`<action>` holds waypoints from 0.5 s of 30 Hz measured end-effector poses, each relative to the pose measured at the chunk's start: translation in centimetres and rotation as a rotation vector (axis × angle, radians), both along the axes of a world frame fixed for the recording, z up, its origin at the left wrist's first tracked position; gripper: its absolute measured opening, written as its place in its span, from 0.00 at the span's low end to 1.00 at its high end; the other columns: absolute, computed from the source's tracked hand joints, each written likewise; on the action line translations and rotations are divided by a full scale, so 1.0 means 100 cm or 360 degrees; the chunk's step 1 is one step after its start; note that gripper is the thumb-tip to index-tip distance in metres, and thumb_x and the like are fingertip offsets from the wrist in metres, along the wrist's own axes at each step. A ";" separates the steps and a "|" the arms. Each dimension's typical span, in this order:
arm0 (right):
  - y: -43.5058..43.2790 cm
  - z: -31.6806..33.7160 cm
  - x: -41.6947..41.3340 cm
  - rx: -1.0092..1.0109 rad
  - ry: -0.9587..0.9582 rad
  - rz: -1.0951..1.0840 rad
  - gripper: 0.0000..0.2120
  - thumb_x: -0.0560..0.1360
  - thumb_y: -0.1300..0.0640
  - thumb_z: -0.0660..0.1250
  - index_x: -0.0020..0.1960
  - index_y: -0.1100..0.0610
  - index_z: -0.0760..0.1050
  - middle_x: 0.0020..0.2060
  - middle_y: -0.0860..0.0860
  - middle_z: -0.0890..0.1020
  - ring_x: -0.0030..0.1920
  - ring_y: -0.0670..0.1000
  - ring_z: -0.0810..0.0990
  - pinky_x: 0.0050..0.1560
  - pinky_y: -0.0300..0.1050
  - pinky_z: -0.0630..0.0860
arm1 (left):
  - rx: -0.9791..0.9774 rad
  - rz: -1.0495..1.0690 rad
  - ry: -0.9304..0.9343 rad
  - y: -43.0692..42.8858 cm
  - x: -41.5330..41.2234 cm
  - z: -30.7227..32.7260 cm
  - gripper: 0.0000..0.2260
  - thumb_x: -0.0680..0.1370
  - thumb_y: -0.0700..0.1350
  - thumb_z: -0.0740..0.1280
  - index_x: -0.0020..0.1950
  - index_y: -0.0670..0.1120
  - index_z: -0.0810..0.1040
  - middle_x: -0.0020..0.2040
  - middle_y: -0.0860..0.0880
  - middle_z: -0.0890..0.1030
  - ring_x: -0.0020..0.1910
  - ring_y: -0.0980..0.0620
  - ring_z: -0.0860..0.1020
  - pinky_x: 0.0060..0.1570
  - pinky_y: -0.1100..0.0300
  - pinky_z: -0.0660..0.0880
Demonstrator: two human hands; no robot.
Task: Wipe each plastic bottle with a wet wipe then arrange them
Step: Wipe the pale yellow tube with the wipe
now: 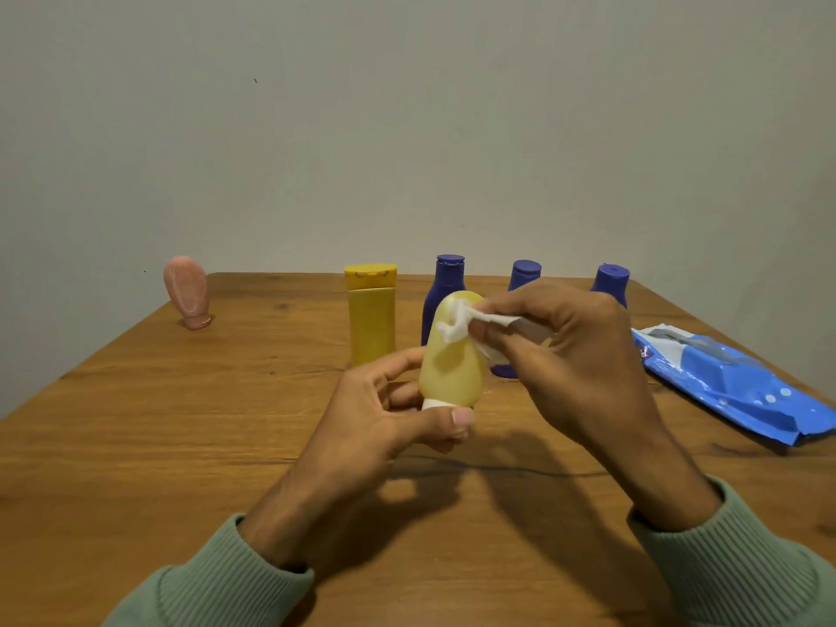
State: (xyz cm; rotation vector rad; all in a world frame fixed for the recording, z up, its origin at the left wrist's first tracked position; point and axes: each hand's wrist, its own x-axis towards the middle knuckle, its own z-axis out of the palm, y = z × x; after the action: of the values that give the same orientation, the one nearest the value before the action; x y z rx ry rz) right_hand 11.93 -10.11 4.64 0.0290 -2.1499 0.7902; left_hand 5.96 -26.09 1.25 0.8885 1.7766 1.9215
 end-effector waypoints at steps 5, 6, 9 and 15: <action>-0.006 -0.001 0.001 -0.0036 -0.0208 0.0183 0.09 0.71 0.58 0.72 0.50 0.51 0.82 0.42 0.40 0.80 0.46 0.37 0.77 0.42 0.27 0.74 | 0.0157 0.0110 -0.0123 0.001 -0.003 0.000 0.23 0.66 0.38 0.75 0.60 0.43 0.77 0.48 0.38 0.85 0.42 0.40 0.83 0.42 0.55 0.82; -0.007 0.000 0.002 -0.0011 -0.0296 0.0254 0.09 0.70 0.59 0.72 0.50 0.51 0.82 0.42 0.40 0.81 0.46 0.38 0.78 0.43 0.29 0.75 | 0.0165 0.0122 -0.0135 -0.001 -0.004 0.001 0.23 0.65 0.38 0.73 0.60 0.44 0.77 0.48 0.39 0.85 0.42 0.40 0.83 0.42 0.56 0.82; -0.007 0.002 0.003 0.0021 -0.0289 0.0308 0.08 0.70 0.60 0.72 0.49 0.52 0.82 0.42 0.42 0.81 0.45 0.39 0.78 0.43 0.29 0.75 | 0.0128 0.0070 -0.0116 -0.003 -0.004 0.003 0.24 0.64 0.38 0.73 0.61 0.44 0.77 0.49 0.39 0.85 0.44 0.40 0.83 0.43 0.55 0.82; 0.006 0.001 -0.001 -0.0102 0.0043 -0.0043 0.09 0.71 0.57 0.72 0.51 0.52 0.81 0.40 0.38 0.78 0.45 0.34 0.77 0.40 0.24 0.71 | -0.0084 -0.0113 -0.0071 -0.001 0.001 0.001 0.23 0.66 0.37 0.74 0.60 0.48 0.77 0.49 0.43 0.85 0.44 0.44 0.84 0.41 0.59 0.82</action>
State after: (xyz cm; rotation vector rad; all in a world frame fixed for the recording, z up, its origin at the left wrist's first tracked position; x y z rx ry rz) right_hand 11.86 -9.49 4.70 -0.0229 -2.0942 0.8381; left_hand 6.06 -26.24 1.34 0.8717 1.7385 1.8273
